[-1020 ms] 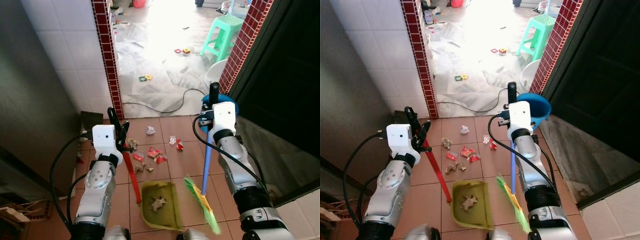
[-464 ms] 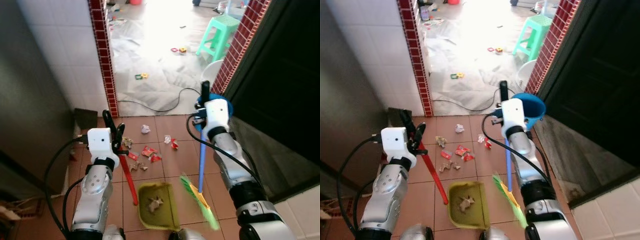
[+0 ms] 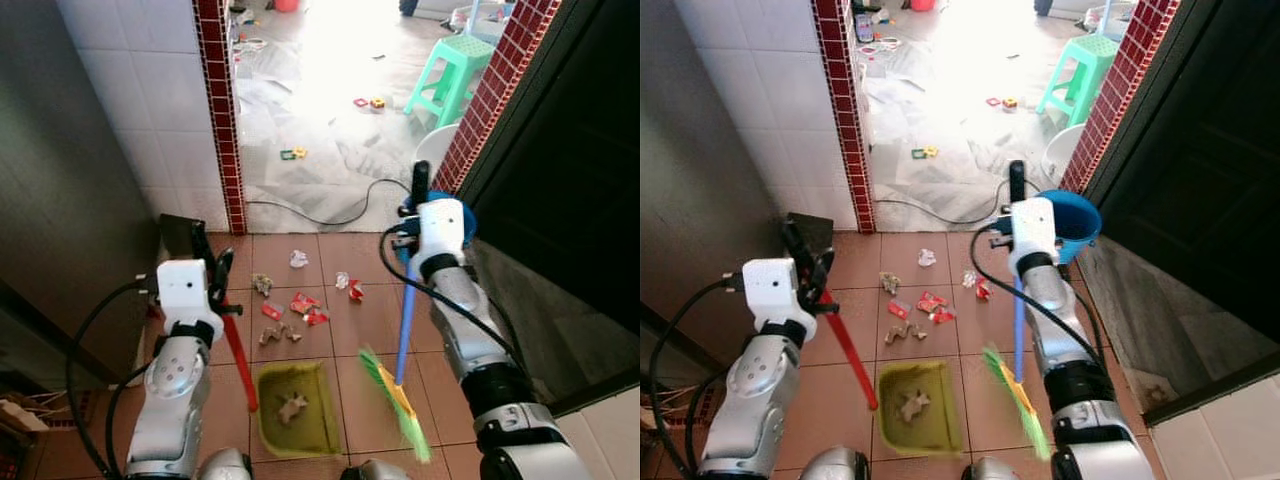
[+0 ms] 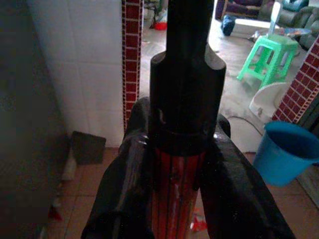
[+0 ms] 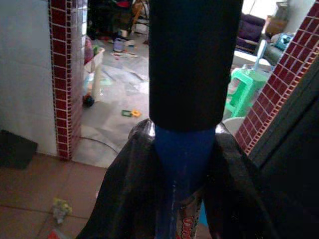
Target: Sweep floor
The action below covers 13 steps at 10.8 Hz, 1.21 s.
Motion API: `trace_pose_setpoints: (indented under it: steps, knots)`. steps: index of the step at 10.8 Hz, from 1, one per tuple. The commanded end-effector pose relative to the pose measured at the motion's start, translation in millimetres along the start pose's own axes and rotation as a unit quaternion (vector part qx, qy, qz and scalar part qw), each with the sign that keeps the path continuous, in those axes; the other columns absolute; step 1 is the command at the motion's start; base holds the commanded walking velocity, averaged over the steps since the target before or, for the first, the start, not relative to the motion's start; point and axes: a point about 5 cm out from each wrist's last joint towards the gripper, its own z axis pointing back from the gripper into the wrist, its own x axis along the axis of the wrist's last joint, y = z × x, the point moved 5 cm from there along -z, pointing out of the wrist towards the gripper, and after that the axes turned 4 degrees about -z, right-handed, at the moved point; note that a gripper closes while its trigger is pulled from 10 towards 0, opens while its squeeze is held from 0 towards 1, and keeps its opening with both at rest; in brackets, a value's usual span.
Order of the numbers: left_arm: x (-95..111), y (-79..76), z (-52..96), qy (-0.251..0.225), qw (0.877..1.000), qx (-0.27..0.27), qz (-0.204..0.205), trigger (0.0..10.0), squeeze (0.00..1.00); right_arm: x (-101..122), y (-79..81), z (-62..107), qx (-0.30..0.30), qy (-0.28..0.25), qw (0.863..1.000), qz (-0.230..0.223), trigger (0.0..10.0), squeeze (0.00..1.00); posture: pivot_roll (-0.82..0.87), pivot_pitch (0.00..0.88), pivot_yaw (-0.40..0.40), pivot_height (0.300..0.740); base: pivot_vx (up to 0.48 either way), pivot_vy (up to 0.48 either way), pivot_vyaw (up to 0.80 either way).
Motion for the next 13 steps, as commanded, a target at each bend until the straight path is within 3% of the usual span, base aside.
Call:
trace_pose_setpoints:
  steps: [1,4,7,9,13]
  knots:
    - [15,-6.7,-0.2,-0.025,1.0,-0.014,0.004,10.0,0.0,16,-10.3,-0.8,-0.012,-0.03,0.999,0.009,10.0,0.0,0.01,0.0,-0.055,0.74,0.0,0.0,0.0]
    - [24,-9.0,2.7,-0.042,0.999,-0.023,0.007,10.0,0.0,17,-6.4,3.2,-0.021,-0.036,0.999,-0.001,10.0,0.0,-0.01,0.0,-0.03,0.74,0.0,0.0,0.0]
    - [26,-13.4,-3.3,-0.04,0.998,-0.041,0.004,10.0,0.0,13,-13.1,9.1,-0.037,-0.032,0.999,-0.005,10.0,0.0,-0.04,0.0,-0.005,0.74,0.0,0.0,0.0]
    - [26,-12.5,-2.4,-0.041,0.998,-0.042,0.005,10.0,0.0,16,-18.4,8.7,-0.043,-0.033,0.999,0.0,10.0,0.0,-0.03,0.0,-0.016,0.74,0.0,0.0,0.0]
    - [35,-7.4,0.6,-0.059,0.998,-0.032,0.012,10.0,0.0,16,-12.7,9.1,-0.034,-0.031,0.999,0.002,10.0,0.0,-0.02,0.0,-0.024,0.74,0.152,-0.091,0.0]
